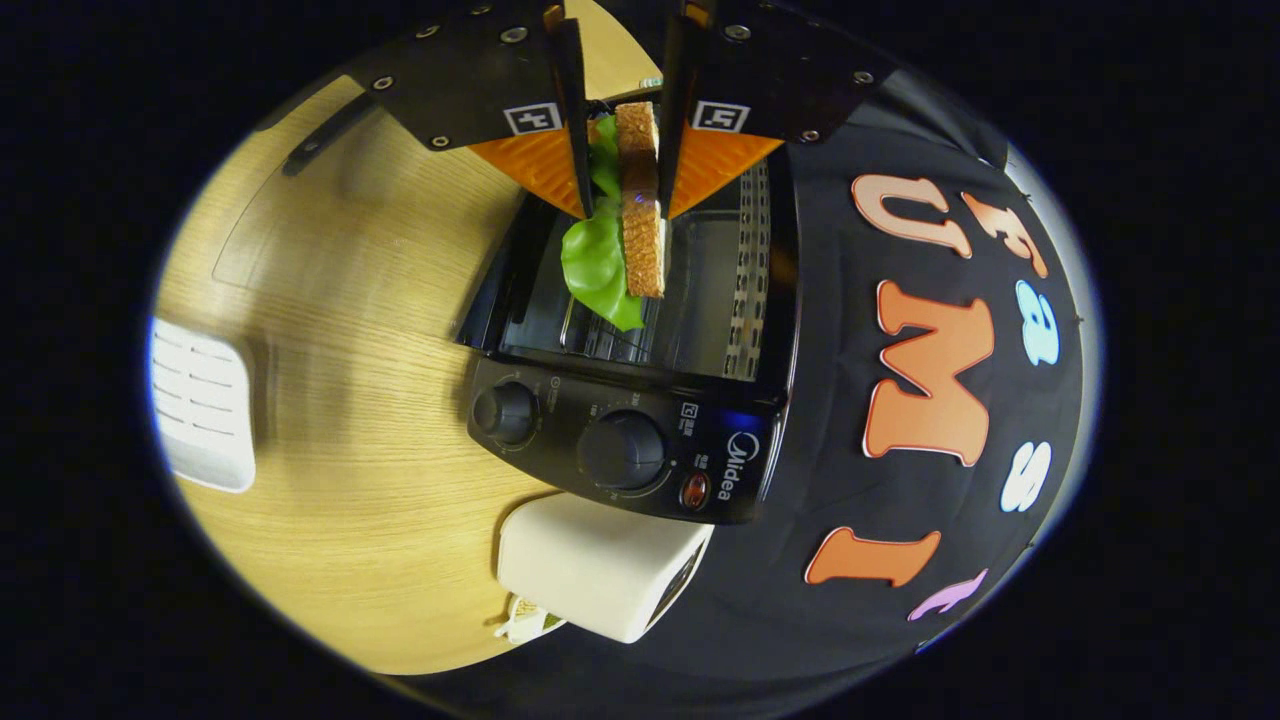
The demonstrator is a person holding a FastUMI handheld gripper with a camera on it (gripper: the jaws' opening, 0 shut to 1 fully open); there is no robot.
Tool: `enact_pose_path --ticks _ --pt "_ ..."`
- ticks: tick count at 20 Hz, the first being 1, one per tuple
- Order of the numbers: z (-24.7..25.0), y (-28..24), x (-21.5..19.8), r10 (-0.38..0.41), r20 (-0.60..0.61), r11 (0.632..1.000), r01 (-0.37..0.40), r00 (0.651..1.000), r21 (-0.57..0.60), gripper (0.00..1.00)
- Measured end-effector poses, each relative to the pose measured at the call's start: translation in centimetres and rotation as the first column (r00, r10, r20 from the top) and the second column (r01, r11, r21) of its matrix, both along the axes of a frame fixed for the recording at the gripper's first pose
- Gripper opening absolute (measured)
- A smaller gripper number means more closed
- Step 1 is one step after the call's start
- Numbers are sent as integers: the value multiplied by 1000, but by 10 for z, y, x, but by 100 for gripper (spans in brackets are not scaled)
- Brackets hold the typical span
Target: Open the toaster oven, put the food inside, and close the toaster oven door.
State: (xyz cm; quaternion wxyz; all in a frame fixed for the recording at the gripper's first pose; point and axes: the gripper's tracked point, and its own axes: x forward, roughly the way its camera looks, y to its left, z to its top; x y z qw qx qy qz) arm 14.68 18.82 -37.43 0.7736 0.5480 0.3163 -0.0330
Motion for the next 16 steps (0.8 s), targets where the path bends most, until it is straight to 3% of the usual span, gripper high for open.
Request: enact_pose_path --ticks 3,10,16 --pt "-2 17 7 4 -18 999 -5 1000 -50 39" --pt "-10 51 12 62 -68 997 -66 996 -49 54" --pt "-13 58 0 117 -93 990 -123 989 -62 80"
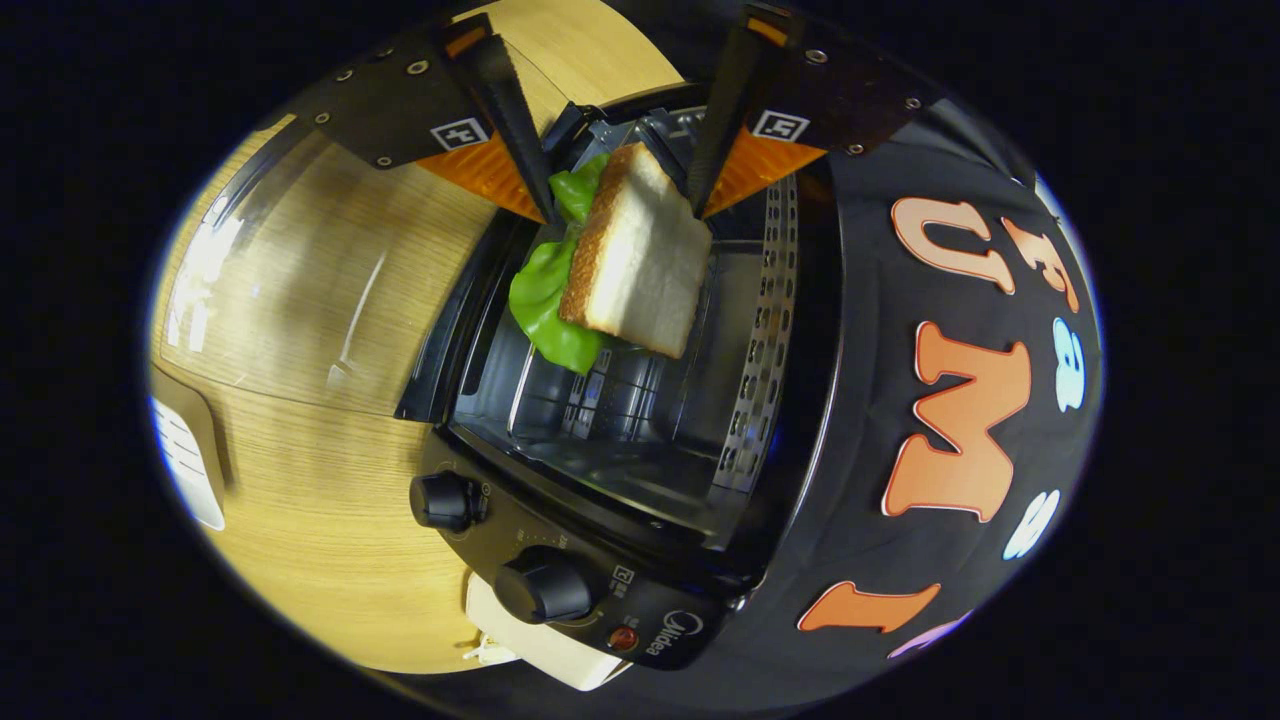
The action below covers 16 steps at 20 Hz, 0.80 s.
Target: Open the toaster oven, put the food inside, and close the toaster oven door.
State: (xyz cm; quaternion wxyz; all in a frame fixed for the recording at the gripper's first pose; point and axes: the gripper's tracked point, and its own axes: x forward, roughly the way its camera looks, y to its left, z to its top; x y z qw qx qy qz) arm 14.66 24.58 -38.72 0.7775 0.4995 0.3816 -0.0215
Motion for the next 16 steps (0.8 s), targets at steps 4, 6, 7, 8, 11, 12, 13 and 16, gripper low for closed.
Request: enact_pose_path --ticks 4,6,7,8,11,12,13,16 --pt "12 -16 -22 39 4 997 -39 999 -62 89" --pt "23 -22 -33 68 24 994 -65 997 -93 98" --pt "29 -26 -39 92 40 989 -86 995 -118 98" --pt "36 -29 -47 121 55 983 -111 991 -146 98" --pt "56 -38 -69 232 99 948 -202 968 -246 98" --pt "62 -43 -76 276 118 923 -228 954 -311 98" --pt "65 -48 -82 322 127 891 -255 938 -376 98" --pt "65 -59 -105 464 103 770 -343 880 -538 98"
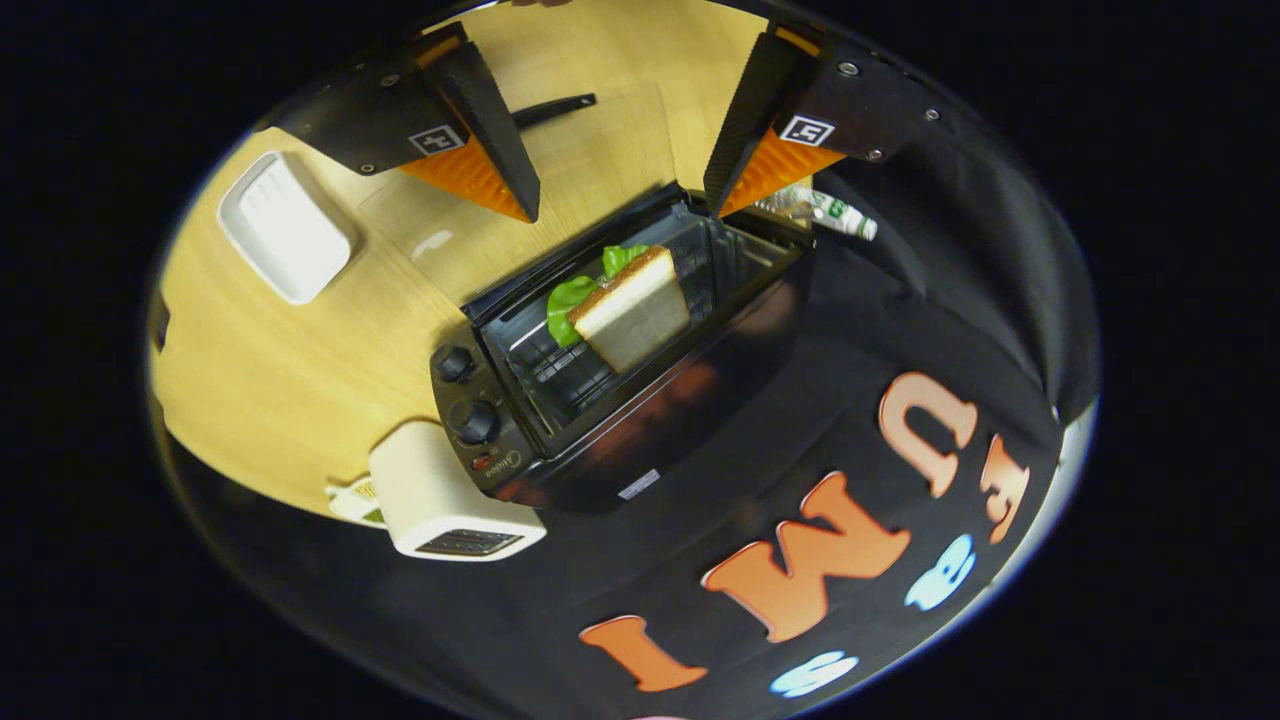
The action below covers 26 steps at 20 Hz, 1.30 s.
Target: Open the toaster oven, put the food inside, and close the toaster oven door.
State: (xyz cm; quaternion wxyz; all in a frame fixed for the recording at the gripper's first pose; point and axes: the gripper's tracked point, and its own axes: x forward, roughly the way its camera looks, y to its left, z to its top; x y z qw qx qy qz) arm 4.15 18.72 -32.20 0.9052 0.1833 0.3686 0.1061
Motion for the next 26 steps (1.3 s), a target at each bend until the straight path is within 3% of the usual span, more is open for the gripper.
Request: enact_pose_path --ticks 4,7,14,21,26 --pt "-14 -11 -32 133 31 975 -126 991 -184 98" --pt "-38 -24 -59 215 18 919 -196 977 -342 98" --pt "-109 -40 -80 251 -99 824 -266 963 -500 99" --pt "-145 -28 -64 218 -123 827 -250 968 -503 99" --pt "-142 -22 -62 217 -144 835 -260 965 -485 100"
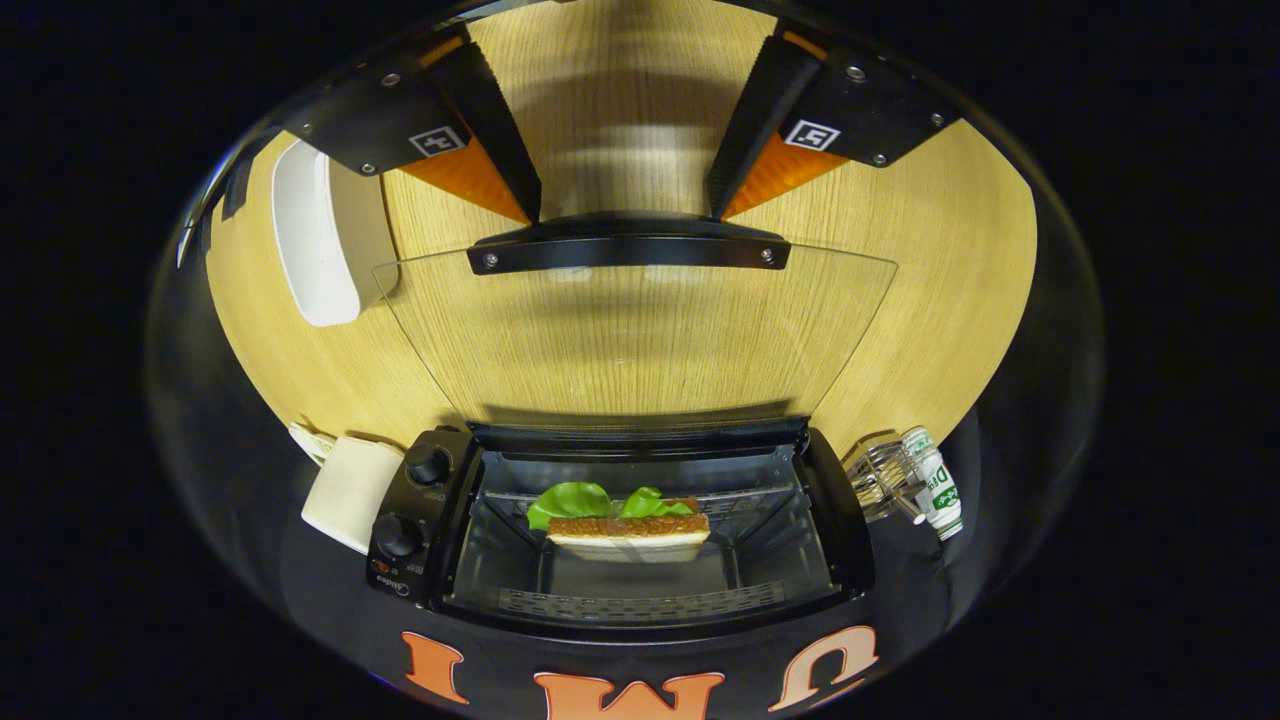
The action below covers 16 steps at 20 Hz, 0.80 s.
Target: Open the toaster oven, put the food inside, and close the toaster oven door.
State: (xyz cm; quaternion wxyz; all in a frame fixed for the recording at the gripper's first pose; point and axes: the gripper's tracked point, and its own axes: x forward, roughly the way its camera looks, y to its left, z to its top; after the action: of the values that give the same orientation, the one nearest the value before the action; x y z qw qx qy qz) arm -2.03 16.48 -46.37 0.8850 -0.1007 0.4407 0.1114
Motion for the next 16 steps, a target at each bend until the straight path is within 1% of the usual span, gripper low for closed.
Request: enact_pose_path --ticks 3,6,9,11,16 --pt "20 -5 -2 13 13 1000 -13 1000 5 100" --pt "47 0 5 25 46 1000 -25 999 13 100" --pt "74 5 22 35 111 999 -36 993 12 100" --pt "92 13 35 37 147 998 -43 988 40 100" --pt "124 21 73 22 212 997 -38 977 71 100"
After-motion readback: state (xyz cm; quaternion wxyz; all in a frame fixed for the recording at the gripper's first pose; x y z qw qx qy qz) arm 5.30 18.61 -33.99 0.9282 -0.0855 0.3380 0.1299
